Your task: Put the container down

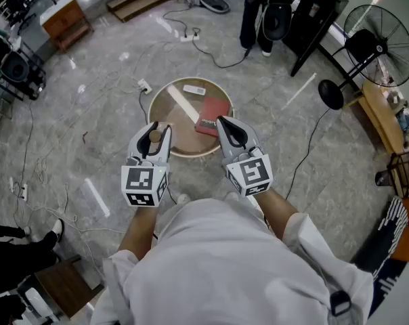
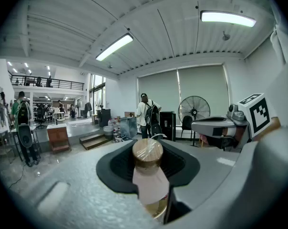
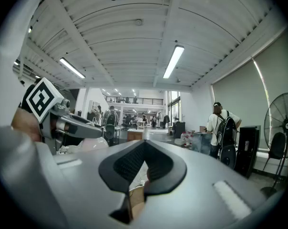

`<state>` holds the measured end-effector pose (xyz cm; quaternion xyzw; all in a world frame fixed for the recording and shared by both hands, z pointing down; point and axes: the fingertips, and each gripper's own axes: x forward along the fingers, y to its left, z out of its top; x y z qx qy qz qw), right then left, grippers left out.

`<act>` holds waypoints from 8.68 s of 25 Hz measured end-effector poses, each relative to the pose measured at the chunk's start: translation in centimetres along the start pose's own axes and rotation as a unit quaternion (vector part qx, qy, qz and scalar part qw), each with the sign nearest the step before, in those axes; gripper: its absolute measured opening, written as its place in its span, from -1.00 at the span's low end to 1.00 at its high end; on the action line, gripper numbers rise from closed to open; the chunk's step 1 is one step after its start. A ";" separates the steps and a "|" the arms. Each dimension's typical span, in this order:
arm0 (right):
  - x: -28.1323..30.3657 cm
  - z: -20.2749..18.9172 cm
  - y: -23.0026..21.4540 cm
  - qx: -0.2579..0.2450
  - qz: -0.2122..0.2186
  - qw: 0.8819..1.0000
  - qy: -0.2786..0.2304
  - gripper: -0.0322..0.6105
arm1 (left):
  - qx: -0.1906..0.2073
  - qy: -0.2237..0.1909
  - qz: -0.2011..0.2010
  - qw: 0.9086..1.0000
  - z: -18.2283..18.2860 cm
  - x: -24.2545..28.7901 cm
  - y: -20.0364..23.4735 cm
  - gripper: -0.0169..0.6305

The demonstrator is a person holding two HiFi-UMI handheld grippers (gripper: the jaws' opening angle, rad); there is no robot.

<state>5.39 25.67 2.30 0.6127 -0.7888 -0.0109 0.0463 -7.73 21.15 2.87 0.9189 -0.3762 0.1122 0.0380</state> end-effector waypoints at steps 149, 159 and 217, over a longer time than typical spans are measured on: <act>40.2 -53.1 -6.3 0.019 0.165 0.979 0.118 -0.88 | -0.057 0.123 0.135 0.982 -57.9 43.6 24.7 -0.44; 39.6 -51.6 -5.5 0.014 0.167 0.979 0.114 -0.88 | -0.041 0.093 0.140 0.985 -54.3 41.5 24.6 -0.38; 37.4 -38.9 0.0 0.003 0.179 0.979 0.099 -0.89 | -0.005 0.070 0.173 0.982 -39.8 25.7 26.6 -0.93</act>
